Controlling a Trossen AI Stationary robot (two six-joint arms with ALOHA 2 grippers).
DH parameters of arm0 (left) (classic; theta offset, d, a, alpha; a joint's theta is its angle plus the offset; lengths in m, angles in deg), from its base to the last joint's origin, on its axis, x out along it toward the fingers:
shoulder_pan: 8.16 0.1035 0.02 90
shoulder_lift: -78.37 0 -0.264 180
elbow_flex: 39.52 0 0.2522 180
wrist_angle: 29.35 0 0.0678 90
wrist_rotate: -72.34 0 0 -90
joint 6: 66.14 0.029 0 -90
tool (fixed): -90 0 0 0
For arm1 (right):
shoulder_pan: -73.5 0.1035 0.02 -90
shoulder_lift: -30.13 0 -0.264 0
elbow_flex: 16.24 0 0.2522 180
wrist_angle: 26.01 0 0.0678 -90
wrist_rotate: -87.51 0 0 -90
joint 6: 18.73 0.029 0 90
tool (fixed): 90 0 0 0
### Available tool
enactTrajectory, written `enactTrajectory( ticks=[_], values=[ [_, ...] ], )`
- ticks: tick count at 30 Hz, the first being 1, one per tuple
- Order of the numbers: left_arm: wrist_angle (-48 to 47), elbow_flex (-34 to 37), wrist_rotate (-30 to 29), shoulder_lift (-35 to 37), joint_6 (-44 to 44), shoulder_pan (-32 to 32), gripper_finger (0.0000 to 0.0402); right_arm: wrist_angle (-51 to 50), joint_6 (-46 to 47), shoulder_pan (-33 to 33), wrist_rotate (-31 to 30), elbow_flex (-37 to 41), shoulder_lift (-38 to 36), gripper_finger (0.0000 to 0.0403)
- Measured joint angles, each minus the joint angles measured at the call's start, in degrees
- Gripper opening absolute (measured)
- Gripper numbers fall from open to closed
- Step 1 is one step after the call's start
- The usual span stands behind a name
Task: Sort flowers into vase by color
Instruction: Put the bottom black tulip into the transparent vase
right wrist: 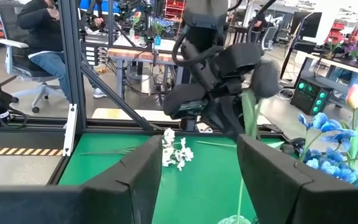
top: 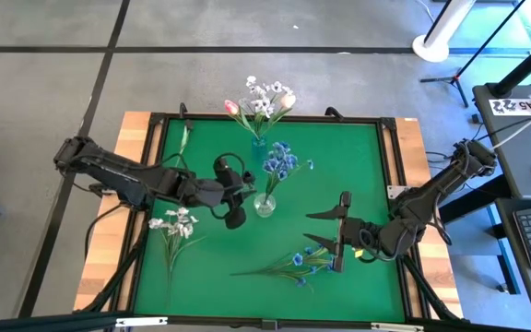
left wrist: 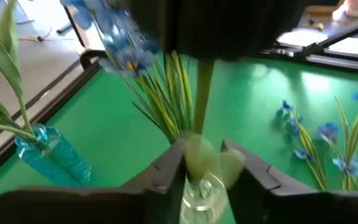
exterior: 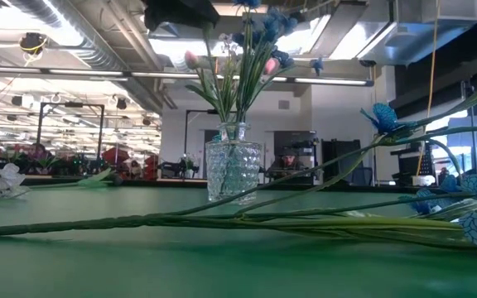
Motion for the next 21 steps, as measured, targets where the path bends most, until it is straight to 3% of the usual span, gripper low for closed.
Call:
enactTrajectory(
  ticks=[9, 21],
  values=[
    [-5.6, 0.0, 0.2, 0.6, -2.2, -2.8, 0.0177, 0.1, 0.0, 0.0, 0.0, 0.0, 0.0, 0.0205],
    [-16.6, -0.1, 0.1, 9.3, -9.6, -9.2, 0.0189, 0.1, 0.0, 0.0, 0.0, 0.0, 0.0, 0.0205]
  ],
)
